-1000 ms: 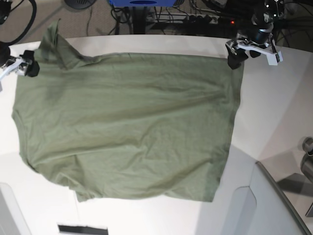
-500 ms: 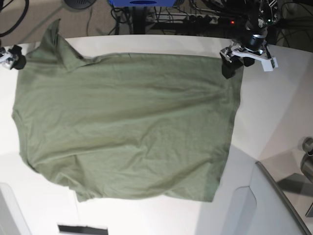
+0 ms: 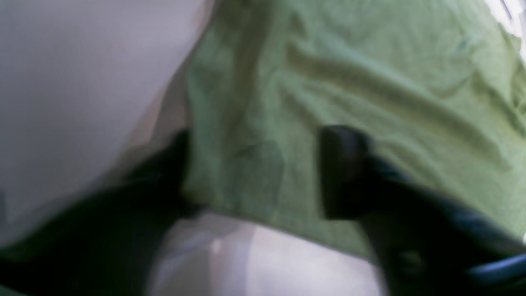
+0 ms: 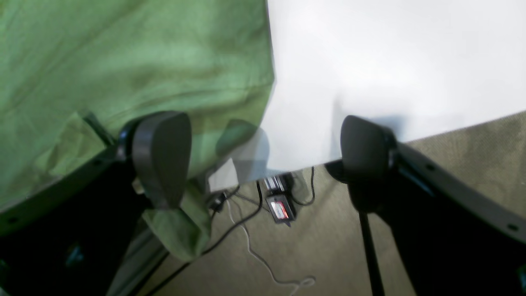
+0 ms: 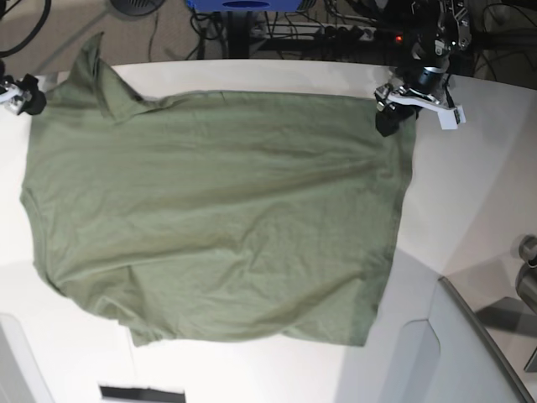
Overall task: Layout the t-shirt on the table in an organized manner, then fold the t-shirt properly
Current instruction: 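Hold the shoulders with both grippers and adjust the shirt flat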
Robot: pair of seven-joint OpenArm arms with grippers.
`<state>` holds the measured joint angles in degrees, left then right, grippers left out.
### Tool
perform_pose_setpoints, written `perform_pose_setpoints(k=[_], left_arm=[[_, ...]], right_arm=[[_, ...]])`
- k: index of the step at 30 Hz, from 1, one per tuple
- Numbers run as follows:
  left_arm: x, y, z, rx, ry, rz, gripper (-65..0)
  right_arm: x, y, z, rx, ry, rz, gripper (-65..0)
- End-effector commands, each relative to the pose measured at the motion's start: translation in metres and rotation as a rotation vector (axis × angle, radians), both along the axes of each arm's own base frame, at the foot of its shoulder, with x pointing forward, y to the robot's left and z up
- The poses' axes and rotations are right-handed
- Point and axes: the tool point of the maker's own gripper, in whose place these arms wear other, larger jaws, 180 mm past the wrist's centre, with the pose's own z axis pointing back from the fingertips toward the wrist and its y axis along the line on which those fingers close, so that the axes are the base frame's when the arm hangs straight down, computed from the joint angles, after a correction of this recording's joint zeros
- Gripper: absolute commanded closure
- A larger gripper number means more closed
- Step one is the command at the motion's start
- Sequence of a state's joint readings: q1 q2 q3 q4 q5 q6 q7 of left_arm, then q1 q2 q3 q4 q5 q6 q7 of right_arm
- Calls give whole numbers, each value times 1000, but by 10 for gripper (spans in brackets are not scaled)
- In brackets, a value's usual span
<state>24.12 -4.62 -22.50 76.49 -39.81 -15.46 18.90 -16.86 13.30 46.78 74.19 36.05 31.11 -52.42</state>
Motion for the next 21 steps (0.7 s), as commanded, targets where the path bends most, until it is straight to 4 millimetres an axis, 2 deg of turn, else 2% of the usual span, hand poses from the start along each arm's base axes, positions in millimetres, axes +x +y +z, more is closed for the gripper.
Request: perform_pose_setpoints(k=[1, 5, 10, 16, 21], left_arm=[[-15, -6, -12, -6, 79, -25, -250], [-15, -8, -12, -10, 78, -26, -102], [-15, -7, -12, -8, 78, -27, 0], [-15, -4, -11, -4, 77, -20, 0], [-13, -4, -9, 0, 70, -24, 0]], right_arm=[[10, -11, 10, -20, -46, -9, -534], [14, -10, -1, 20, -37, -31, -534], [23, -7, -13, 79, -42, -11, -534], [22, -5, -19, 111, -26, 6, -527], [10, 10, -27, 154, 36, 31, -362]])
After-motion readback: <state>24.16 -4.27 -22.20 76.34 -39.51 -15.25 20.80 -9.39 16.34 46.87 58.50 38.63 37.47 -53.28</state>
